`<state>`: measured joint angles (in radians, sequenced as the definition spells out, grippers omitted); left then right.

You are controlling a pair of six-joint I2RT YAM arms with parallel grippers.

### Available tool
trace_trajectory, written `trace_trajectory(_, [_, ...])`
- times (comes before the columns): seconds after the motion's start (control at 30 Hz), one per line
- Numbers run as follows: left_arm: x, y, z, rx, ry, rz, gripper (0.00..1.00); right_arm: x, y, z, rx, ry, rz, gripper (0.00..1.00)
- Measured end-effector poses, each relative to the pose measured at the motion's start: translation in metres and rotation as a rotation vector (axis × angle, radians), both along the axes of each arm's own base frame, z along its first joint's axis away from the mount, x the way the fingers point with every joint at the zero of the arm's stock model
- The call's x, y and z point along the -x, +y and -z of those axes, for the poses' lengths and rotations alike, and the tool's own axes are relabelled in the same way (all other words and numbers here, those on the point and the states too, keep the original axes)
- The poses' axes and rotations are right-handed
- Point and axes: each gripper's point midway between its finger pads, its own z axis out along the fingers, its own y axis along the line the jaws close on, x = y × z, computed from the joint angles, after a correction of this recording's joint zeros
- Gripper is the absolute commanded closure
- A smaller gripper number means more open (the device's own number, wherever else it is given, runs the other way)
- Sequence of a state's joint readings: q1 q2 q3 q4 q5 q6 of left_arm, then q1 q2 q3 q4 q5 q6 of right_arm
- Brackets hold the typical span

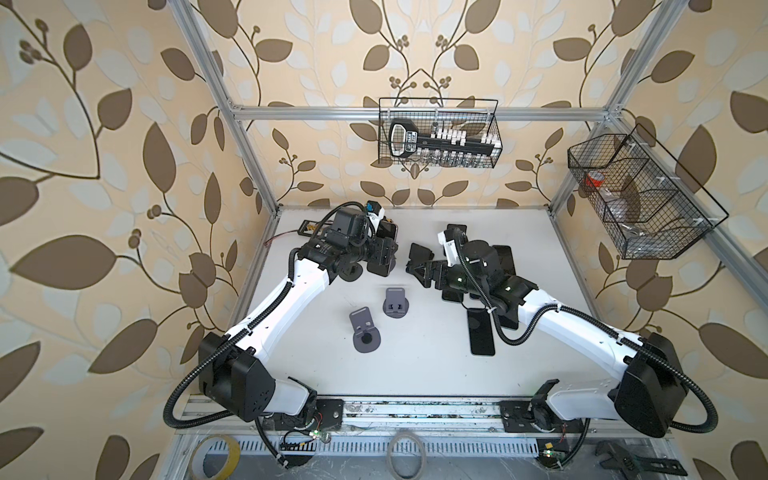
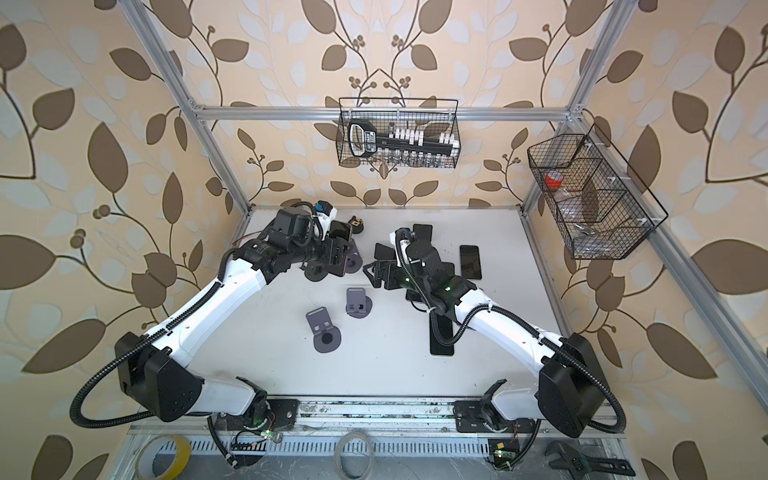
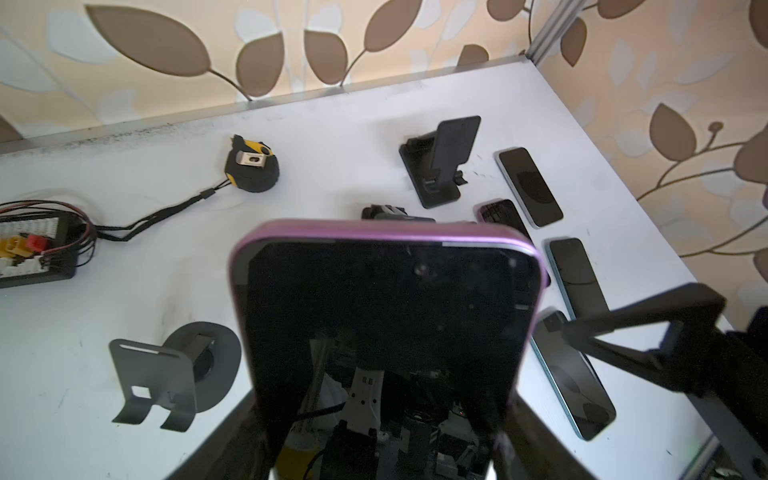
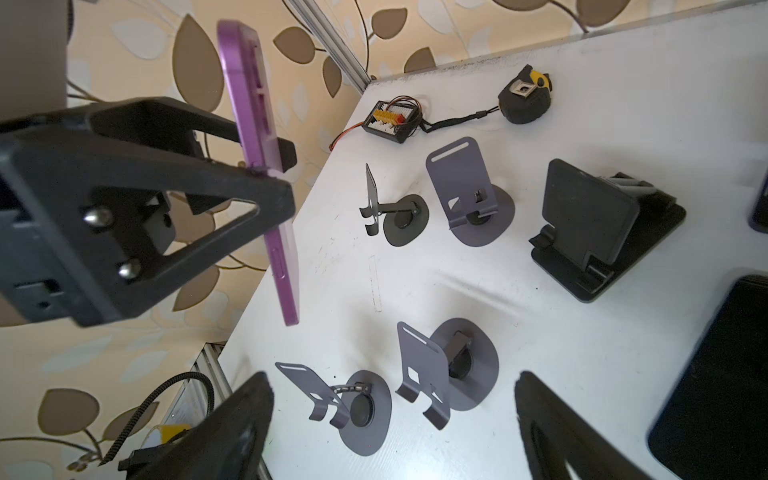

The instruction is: Remove the phone from the phone stand

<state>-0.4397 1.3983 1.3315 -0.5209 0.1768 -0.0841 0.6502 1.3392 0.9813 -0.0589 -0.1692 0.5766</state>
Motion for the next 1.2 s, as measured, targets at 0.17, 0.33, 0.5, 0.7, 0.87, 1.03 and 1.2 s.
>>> trace_trajectory(0.17, [0.016,-0.013,0.005,-0.021,0.039,0.045,1.0,0.014,-0.007,0.011,0.026,0.004,-0.036,0.08])
trace_trajectory(0.33, [0.032,-0.025,0.012,-0.029,0.084,0.075,1.0,0.033,-0.011,0.012,0.031,-0.018,-0.099,0.09])
trace_trajectory(0.5, [0.051,-0.047,0.013,-0.015,0.109,0.125,1.0,0.052,-0.019,0.014,0.031,-0.046,-0.141,0.1])
trace_trajectory(0.7, [0.073,-0.071,0.014,-0.004,0.13,0.185,1.0,0.07,-0.03,0.03,0.053,-0.028,-0.161,0.1])
trace_trajectory(0.87, [0.085,-0.084,0.014,0.007,0.145,0.211,1.0,0.085,-0.044,0.047,0.083,0.01,-0.152,0.1])
trace_trajectory(1.03, [0.099,-0.099,0.018,0.007,0.167,0.245,1.0,0.096,-0.063,0.06,0.117,0.031,-0.106,0.1])
trace_trajectory(1.2, [0.113,-0.12,0.035,-0.004,0.217,0.277,1.0,0.101,-0.078,0.075,0.151,0.067,-0.046,0.1])
